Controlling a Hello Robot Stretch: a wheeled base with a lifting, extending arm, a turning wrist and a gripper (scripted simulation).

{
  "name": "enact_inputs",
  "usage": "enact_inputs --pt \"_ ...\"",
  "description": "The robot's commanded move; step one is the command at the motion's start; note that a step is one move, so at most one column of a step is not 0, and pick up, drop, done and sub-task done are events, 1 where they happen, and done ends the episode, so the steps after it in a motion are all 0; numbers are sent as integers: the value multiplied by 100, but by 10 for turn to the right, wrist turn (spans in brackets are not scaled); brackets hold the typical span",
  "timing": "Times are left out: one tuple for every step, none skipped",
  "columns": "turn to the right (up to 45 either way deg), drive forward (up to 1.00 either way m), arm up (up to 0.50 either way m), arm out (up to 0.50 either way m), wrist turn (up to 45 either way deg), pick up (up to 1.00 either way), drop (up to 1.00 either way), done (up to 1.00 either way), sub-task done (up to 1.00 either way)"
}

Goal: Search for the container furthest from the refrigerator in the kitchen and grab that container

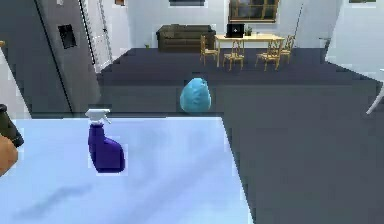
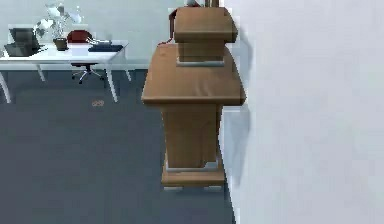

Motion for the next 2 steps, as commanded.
enact_inputs --pt "450 0 0 0 0 0 0 0 0" --pt "240 0 0 0 0 0 0 0 0"
